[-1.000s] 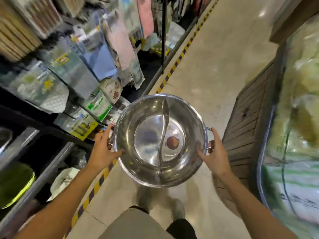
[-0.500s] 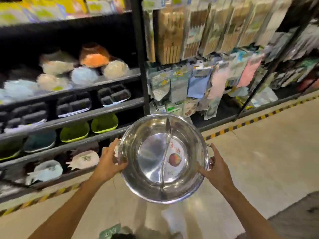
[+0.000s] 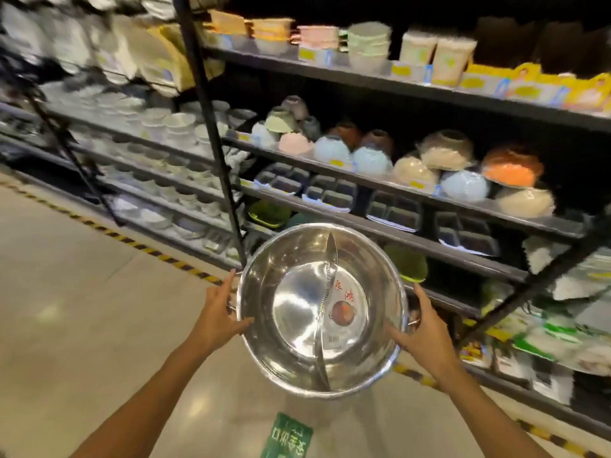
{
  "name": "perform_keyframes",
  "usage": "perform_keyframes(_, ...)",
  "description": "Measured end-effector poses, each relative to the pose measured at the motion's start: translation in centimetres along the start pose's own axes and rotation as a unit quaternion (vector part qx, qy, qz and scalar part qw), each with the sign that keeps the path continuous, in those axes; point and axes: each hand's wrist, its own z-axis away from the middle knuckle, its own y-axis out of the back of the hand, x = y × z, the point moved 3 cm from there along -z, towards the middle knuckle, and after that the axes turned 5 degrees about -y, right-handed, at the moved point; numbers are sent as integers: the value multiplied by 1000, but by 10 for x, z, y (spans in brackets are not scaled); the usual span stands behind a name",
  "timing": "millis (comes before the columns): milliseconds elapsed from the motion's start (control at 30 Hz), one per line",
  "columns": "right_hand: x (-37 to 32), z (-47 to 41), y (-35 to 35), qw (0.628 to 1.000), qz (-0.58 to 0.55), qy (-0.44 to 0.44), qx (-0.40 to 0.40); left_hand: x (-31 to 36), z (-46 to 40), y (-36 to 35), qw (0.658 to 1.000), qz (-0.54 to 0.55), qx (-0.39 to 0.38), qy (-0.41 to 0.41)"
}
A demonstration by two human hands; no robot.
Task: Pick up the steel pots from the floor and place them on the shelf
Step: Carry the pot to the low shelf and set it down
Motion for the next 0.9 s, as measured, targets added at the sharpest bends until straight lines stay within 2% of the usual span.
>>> perform_keyframes(167, -103, -28, -97, 995, 32, 73, -57, -78, 21, 93, 996, -14, 69, 54)
perform_keyframes(467, -249, -106, -260, 964, 28, 170, -201, -187, 24, 206, 972, -29, 170, 159)
perform_keyframes(700, -389, -194, -384, 928, 32, 233, -289, -252, -24, 294, 939, -33, 252, 231)
perform_keyframes(900, -517, -233, -483, 882, 52, 315, -345, -305, -46, 363, 900, -56, 312, 300)
